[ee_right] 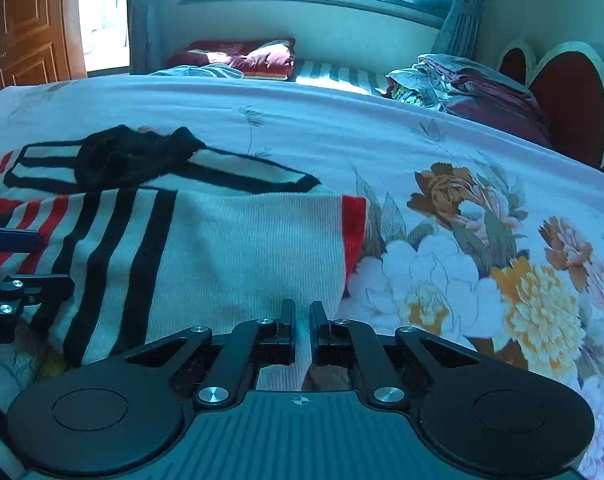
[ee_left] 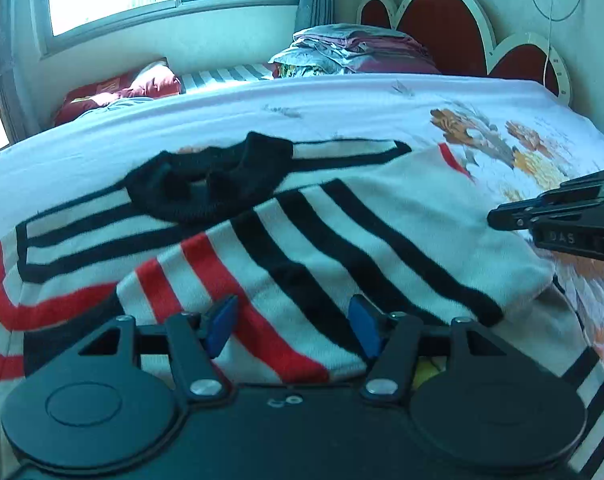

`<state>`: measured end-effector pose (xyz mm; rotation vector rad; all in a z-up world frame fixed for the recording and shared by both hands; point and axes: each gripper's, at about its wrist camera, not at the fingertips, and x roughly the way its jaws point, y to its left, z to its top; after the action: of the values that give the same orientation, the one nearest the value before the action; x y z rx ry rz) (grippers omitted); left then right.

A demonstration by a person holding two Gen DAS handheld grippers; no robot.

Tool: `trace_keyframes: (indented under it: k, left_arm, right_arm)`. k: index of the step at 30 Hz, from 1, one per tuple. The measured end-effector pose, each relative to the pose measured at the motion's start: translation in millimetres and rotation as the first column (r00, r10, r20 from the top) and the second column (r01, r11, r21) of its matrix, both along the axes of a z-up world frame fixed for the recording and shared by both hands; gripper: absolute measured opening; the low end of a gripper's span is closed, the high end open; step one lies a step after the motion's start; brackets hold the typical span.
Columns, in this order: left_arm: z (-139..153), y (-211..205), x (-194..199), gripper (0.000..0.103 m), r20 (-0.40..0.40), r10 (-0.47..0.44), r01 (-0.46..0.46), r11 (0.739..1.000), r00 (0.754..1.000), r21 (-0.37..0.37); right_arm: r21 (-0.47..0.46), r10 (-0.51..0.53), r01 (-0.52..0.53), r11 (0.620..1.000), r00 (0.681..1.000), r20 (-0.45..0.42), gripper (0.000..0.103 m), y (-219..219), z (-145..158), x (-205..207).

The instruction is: Fold small clothes

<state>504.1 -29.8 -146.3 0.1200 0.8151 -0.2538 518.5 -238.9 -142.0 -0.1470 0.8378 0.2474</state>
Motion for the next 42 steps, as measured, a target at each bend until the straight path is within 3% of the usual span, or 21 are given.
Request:
trace_keyframes:
  k: [4, 7, 11, 14, 18, 21, 22, 24, 25, 28, 32, 34, 38, 42]
  left_arm:
    - [6, 6, -16, 0.058, 0.016, 0.014, -0.014, 1.0, 1.0, -0.001]
    - [7, 8, -23, 0.059, 0.024, 0.011, -0.011, 1.0, 1.0, -0.005]
    - [-4, 14, -20, 0.064, 0.001, 0.027, -0.027, 0.999, 1.0, -0.036]
    - [7, 20, -23, 0.062, 0.009, 0.041, -0.04, 0.998, 0.999, -0.04]
    - [20, 61, -39, 0.067, 0.031, 0.136, -0.134, 0.988, 0.99, -0.079]
    - [28, 114, -59, 0.067, 0.043, 0.263, -0.258, 0.961, 0.964, -0.095]
    - [30, 135, -67, 0.067, 0.043, 0.317, -0.312, 0.945, 0.947, -0.1]
    - [34, 177, -86, 0.067, 0.046, 0.41, -0.403, 0.908, 0.911, -0.113]
    - [35, 197, -95, 0.067, 0.042, 0.451, -0.444, 0.889, 0.892, -0.116]
    - [36, 257, -125, 0.065, 0.018, 0.584, -0.578, 0.807, 0.812, -0.125]
    - [34, 331, -162, 0.062, -0.035, 0.748, -0.737, 0.644, 0.663, -0.203]
    - [34, 360, -176, 0.061, -0.052, 0.795, -0.781, 0.577, 0.604, -0.239]
    - [34, 400, -191, 0.059, -0.08, 0.848, -0.822, 0.478, 0.524, -0.311]
    - [30, 426, -197, 0.055, -0.106, 0.871, -0.831, 0.413, 0.48, -0.372]
  right_arm:
    - [-0.01, -0.022, 0.022, 1.0, 1.0, 0.019, 0.007, -2, 5, -33]
    - [0.069, -0.026, 0.023, 0.997, 0.999, 0.045, 0.007, 0, 16, -55]
    - [0.038, -0.036, 0.036, 0.999, 0.999, -0.02, 0.007, 10, -7, -57]
    - [0.051, -0.056, 0.056, 0.997, 0.998, 0.006, 0.007, 13, 6, -62]
    - [0.12, -0.109, 0.103, 0.987, 0.993, 0.049, 0.007, 8, 22, -75]
    - [0.146, -0.134, 0.125, 0.981, 0.99, 0.053, 0.008, 12, 28, -84]
    - [0.152, -0.134, 0.124, 0.981, 0.989, 0.055, 0.012, 14, 29, -87]
    - [0.165, -0.136, 0.126, 0.978, 0.989, 0.05, 0.065, 22, 30, -92]
    - [0.176, -0.132, 0.12, 0.977, 0.99, 0.055, 0.069, 26, 31, -94]
    - [0.179, -0.094, 0.084, 0.98, 0.994, 0.05, 0.068, 43, 29, -98]
    - [0.172, -0.084, 0.073, 0.982, 0.995, 0.054, 0.061, 66, 28, -94]
    - [0.186, -0.087, 0.076, 0.98, 0.995, 0.052, 0.053, 76, 31, -90]
    - [0.225, -0.095, 0.082, 0.971, 0.994, 0.052, 0.037, 96, 37, -82]
    - [0.231, -0.087, 0.072, 0.97, 0.995, 0.053, 0.036, 117, 42, -78]
